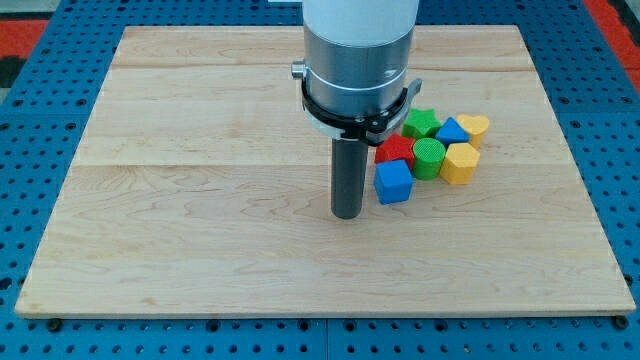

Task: Move the group of blocks to the centre right of the board

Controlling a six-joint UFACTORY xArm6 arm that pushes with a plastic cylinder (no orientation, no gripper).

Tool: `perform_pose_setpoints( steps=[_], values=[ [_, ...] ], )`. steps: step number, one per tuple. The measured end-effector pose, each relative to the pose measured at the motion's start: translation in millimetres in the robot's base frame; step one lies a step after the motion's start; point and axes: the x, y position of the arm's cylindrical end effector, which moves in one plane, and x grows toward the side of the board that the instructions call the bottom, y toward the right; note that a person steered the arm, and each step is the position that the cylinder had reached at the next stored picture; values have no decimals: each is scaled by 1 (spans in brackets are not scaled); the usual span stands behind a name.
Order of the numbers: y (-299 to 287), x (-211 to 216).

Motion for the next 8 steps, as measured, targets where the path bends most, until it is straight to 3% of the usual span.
perform_pose_setpoints(
  steps=[2, 3, 4, 6, 8],
  values=[
    [33, -46],
    [6, -13],
    [40, 27],
    [74, -24],
    [77, -35]
  ],
)
